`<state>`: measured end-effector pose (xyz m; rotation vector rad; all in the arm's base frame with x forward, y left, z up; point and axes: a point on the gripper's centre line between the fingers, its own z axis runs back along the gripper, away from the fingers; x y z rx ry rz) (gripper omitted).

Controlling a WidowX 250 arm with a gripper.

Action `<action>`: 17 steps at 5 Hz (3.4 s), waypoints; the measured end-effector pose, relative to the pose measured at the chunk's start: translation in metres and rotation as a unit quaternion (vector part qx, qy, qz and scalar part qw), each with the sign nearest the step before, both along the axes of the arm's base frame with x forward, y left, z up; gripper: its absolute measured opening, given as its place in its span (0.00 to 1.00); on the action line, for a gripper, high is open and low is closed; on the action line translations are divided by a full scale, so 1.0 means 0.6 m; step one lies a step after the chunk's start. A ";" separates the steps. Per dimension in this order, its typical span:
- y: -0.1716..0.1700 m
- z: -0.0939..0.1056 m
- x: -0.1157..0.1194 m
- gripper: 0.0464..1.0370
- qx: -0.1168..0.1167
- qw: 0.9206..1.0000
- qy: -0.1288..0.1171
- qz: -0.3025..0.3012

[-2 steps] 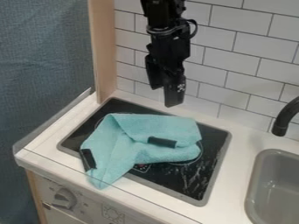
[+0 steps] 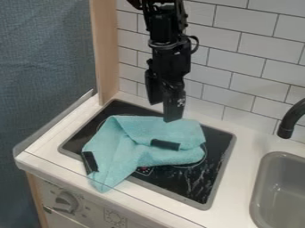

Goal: Move the cloth left to right

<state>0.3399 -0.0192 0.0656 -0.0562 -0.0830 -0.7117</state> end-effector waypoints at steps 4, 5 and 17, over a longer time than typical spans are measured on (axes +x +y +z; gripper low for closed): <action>-0.003 -0.069 0.007 0.96 0.032 0.951 0.047 0.304; 0.004 -0.099 0.016 0.96 0.003 0.929 0.053 0.367; 0.004 -0.165 0.075 0.96 -0.045 0.999 0.001 -0.012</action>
